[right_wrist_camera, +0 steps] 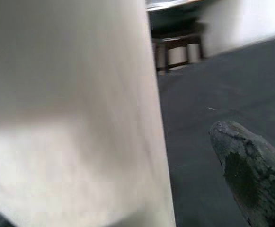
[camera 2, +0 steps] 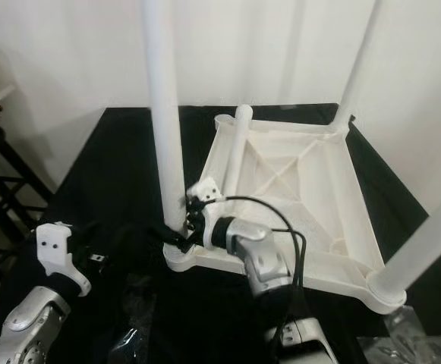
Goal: Building children table
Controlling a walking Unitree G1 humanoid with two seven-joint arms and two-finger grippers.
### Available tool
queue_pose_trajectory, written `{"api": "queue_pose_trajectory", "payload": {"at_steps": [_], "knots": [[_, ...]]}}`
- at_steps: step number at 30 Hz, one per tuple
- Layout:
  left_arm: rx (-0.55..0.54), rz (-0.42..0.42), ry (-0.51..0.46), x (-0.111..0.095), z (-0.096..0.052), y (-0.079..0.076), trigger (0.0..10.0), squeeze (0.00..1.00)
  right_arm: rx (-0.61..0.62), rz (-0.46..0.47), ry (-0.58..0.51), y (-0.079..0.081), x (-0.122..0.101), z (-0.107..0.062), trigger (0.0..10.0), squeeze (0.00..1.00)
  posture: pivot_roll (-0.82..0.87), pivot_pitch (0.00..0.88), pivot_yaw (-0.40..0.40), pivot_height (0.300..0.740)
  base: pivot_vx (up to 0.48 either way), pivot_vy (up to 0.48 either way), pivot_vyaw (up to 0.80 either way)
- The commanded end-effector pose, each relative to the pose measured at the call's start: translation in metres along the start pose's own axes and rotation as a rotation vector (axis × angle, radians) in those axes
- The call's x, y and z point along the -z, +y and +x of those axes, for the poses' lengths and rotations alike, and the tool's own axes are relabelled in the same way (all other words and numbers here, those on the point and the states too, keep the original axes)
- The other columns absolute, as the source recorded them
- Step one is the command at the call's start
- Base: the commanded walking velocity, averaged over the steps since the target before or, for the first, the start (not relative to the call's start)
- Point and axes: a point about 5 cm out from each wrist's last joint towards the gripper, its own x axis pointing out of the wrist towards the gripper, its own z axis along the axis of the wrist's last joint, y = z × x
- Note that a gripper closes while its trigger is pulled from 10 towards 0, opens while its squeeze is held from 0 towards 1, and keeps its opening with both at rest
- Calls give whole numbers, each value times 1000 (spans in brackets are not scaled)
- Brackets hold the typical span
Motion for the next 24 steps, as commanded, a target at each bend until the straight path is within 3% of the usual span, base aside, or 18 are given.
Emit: {"api": "queue_pose_trajectory", "payload": {"at_steps": [1,4,5,7,8,17,24], "knots": [[-17,3,26,5,0,3,10000,0,-77,-14,-14,-3,-1,-2,10000,0,36,17,3,740,0,0,0],[-18,3,30,5,0,3,10000,0,-133,-27,-17,-6,-6,-3,10000,0,43,15,4,740,0,0,0],[-18,3,31,6,0,3,10000,0,-162,-21,-18,-8,-9,-3,8157,0,45,14,3,740,0,0,0],[-18,3,32,6,0,3,10000,0,-183,-15,-20,-10,-11,-3,8157,0,45,14,3,740,0,0,0],[-18,3,34,7,0,3,10000,0,-198,-5,-19,-13,-14,-3,0,0,48,15,2,740,0,0,0],[-18,5,43,7,0,3,10000,0,-180,-10,-7,-22,-13,-4,0,0,49,23,3,740,0,0,0],[-12,-1,43,6,0,3,10000,0,77,-15,38,-28,7,-12,0,0,28,38,8,740,0,0,0]]}}
